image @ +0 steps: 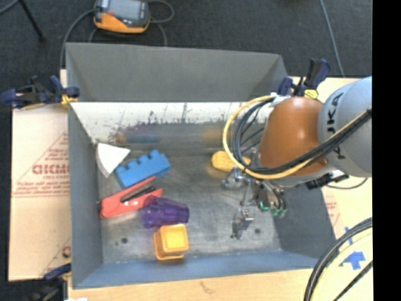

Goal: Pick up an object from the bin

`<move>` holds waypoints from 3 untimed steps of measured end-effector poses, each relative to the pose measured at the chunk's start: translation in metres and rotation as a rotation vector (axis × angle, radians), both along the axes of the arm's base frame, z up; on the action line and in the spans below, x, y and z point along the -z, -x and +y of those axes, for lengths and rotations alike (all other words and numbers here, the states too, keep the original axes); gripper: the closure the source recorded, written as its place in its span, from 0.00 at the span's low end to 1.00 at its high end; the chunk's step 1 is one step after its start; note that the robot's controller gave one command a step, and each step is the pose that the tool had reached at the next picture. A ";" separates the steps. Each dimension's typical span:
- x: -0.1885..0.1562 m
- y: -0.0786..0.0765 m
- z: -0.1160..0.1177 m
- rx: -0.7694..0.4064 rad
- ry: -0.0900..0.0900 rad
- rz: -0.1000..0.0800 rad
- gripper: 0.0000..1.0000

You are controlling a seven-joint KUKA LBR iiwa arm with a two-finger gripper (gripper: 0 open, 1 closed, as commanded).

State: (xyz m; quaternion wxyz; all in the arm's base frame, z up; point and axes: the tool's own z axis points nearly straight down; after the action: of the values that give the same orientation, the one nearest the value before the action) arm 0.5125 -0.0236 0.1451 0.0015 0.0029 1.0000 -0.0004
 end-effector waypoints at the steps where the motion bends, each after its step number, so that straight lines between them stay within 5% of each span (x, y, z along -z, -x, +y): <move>1: 0.017 -0.016 0.018 -0.048 0.004 -0.006 0.00; 3: 0.070 -0.018 0.089 -0.251 0.001 -0.001 0.00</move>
Offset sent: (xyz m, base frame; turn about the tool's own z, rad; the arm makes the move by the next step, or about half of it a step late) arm -0.0089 0.0816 -0.0751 0.0789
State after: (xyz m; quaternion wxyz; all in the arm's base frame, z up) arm 0.5305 0.0657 0.0749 0.0019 -0.1224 0.9925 -0.0008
